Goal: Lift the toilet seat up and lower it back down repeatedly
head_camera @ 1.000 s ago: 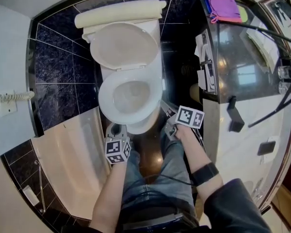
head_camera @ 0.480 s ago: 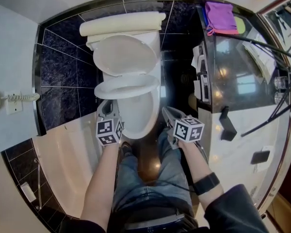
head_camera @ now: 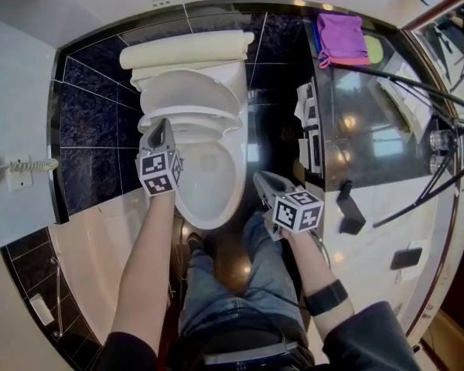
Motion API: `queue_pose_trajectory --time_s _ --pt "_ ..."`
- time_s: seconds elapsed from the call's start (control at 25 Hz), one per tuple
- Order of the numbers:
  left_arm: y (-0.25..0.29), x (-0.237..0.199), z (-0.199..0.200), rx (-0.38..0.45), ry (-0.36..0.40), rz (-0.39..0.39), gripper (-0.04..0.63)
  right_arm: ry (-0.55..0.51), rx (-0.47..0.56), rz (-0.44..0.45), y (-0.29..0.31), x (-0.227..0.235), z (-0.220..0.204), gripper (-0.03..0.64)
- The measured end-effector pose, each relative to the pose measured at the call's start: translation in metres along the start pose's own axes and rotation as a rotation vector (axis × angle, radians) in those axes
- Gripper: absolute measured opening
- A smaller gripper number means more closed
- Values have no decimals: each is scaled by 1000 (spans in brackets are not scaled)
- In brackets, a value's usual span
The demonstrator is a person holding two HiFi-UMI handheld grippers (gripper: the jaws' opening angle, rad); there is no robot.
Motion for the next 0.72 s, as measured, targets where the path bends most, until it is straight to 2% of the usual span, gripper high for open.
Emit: queue_pose_trajectory --time_s 0.36,0.56,0.72 --pt "20 -3 12 -18 17 -5 -2 -34 19 15 6 -3 23 15" --pt "1 5 10 -33 48 -35 -2 -46 27 6 7 -8 27 15" --pt "-28 9 16 -35 73 -58 -2 -99 26 0 5 -23 33 16"
Point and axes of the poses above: the fingertips, and each gripper's own axes: y forward along the fingers, x to its right, z out of its top, the point moved 2 cm from there along -y, backward along the fingers, and after that the axes turned 5 degrees about x, right-handed, at the moved point
